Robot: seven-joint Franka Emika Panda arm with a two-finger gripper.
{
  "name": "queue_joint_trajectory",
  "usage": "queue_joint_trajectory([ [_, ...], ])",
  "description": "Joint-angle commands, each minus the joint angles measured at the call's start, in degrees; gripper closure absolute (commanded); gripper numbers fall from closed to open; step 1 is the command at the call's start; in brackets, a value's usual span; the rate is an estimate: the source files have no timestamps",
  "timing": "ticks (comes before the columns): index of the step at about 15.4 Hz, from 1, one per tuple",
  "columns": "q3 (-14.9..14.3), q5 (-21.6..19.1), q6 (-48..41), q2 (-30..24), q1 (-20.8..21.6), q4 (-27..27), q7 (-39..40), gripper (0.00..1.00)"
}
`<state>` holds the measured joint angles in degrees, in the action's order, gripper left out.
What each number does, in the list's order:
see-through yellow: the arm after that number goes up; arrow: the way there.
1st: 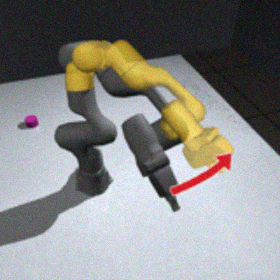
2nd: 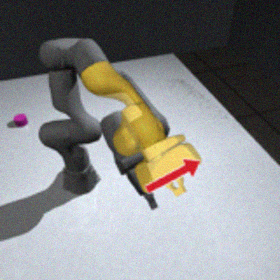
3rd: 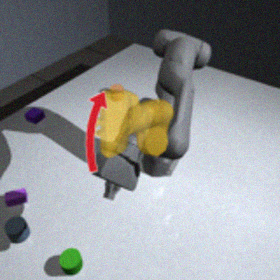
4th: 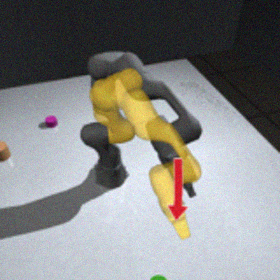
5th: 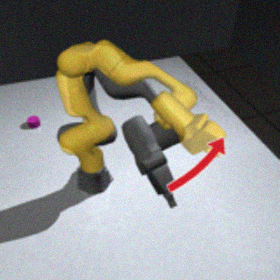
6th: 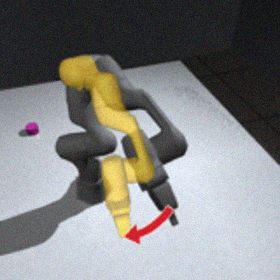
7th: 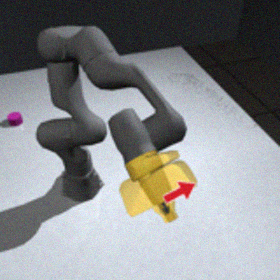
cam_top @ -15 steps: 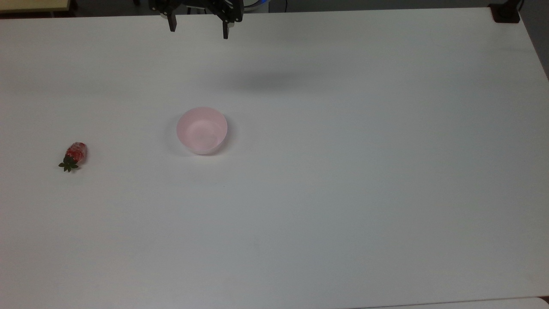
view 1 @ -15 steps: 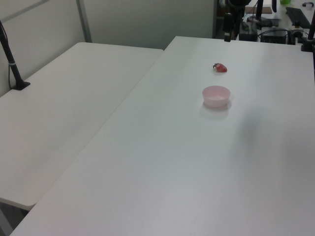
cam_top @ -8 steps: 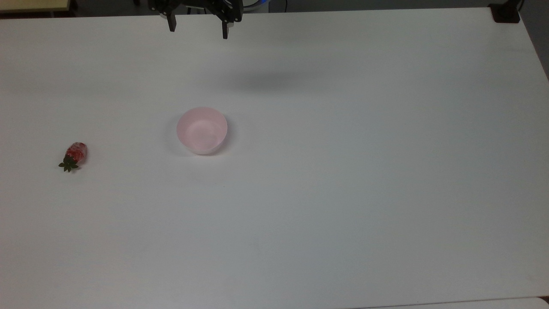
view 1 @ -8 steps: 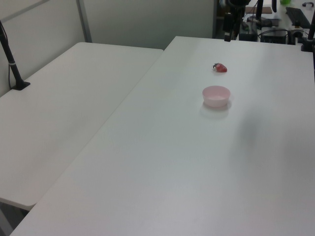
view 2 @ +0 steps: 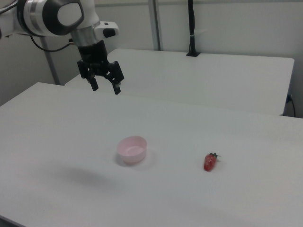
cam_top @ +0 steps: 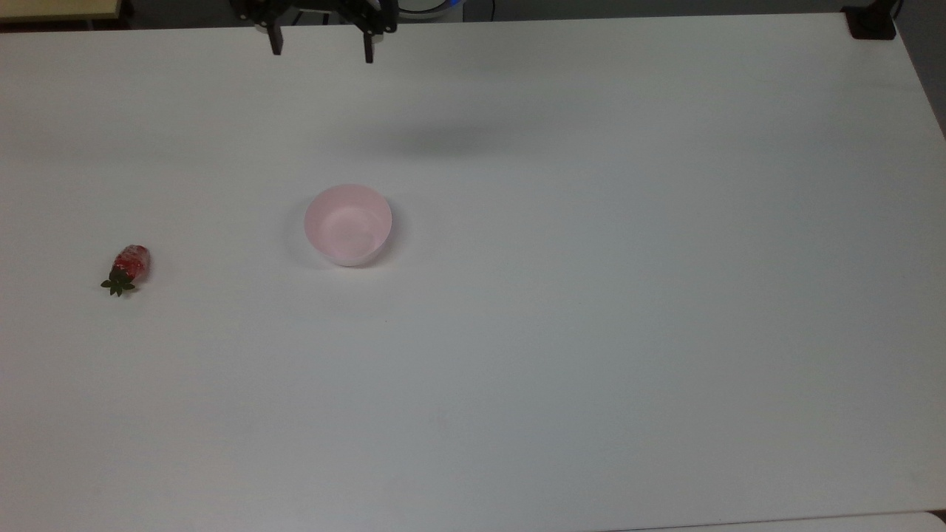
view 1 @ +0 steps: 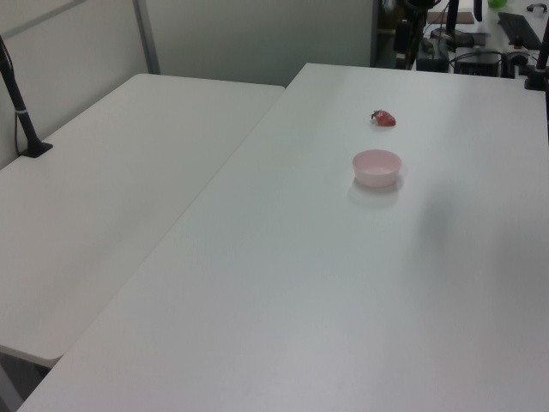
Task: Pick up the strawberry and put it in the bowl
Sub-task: 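Move the open gripper over the red strawberry and lower it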
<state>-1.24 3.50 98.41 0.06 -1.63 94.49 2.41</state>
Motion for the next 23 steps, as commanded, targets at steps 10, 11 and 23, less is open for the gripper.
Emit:
queue_joint_trajectory([
  [10,-7.28,-0.69,22.93,7.74,-8.64,6.67,9.02,0.0],
  [11,-7.28,-0.43,25.66,10.37,-9.35,6.41,9.54,0.0],
  [23,-7.19,-1.74,50.02,27.52,-14.01,5.97,7.71,0.0],
])
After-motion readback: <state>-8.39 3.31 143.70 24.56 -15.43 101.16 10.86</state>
